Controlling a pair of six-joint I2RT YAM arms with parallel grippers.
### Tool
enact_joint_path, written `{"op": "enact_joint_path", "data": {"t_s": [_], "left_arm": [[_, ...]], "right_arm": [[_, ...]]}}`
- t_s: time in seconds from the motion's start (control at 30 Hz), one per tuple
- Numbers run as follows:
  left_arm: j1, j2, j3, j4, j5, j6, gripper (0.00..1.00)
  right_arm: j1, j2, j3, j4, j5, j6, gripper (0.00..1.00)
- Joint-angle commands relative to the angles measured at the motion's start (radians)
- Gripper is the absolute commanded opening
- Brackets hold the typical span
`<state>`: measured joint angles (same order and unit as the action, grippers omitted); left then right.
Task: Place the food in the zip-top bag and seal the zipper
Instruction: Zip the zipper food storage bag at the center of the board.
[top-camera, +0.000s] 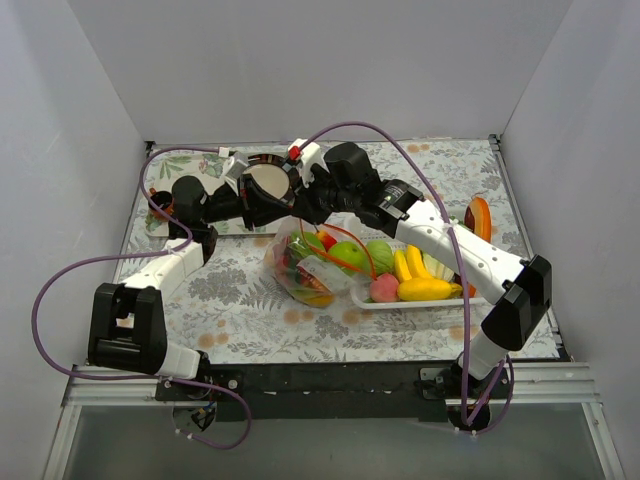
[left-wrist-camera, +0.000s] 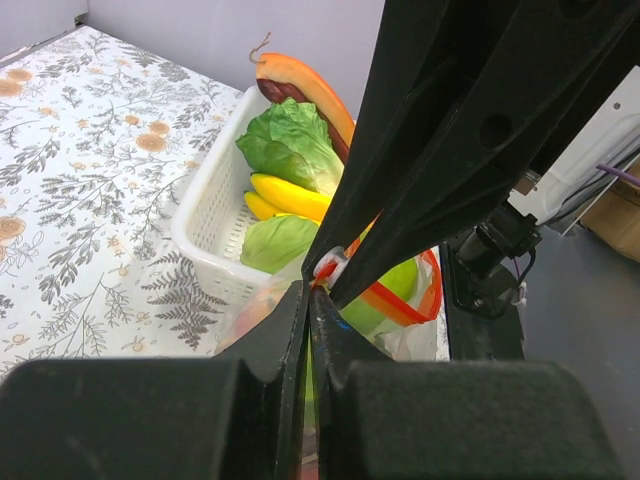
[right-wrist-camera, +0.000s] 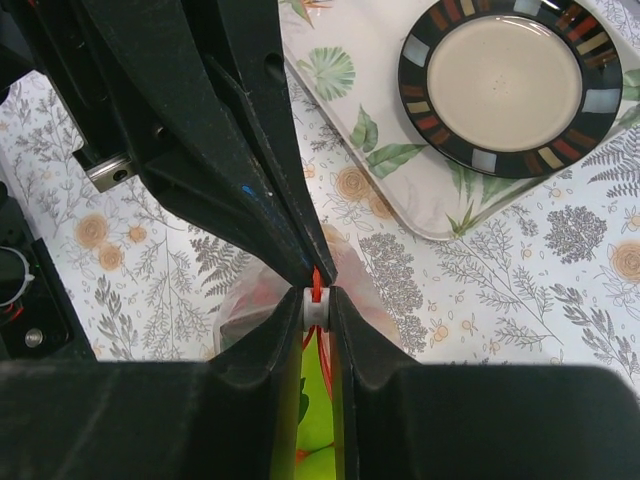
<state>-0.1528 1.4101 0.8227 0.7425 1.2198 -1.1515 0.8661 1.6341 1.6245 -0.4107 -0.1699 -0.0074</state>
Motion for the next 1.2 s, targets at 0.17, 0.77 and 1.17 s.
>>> {"op": "enact_joint_path", "data": {"t_s": [0.17,0.77,1.17], "left_arm": [[0.001,-0.01,-0.008,0.011,-0.222,-0.07,0.0],[0.001,-0.045,-0.031,-0.089,-0.548,-0.053,0.0],[0.002,-0.036,-0.022,-0.147,-0.68,-0.04,0.0]], "right_arm": [[0.005,-0.037,-0.008,0.019,0.052,0.0,0.12],[0.013,-0.12,-0.112,-0.017,0.069,0.035,0.09],[0.019,-0.191,-0.166,-0.097,0.102,0.078,0.08]]}}
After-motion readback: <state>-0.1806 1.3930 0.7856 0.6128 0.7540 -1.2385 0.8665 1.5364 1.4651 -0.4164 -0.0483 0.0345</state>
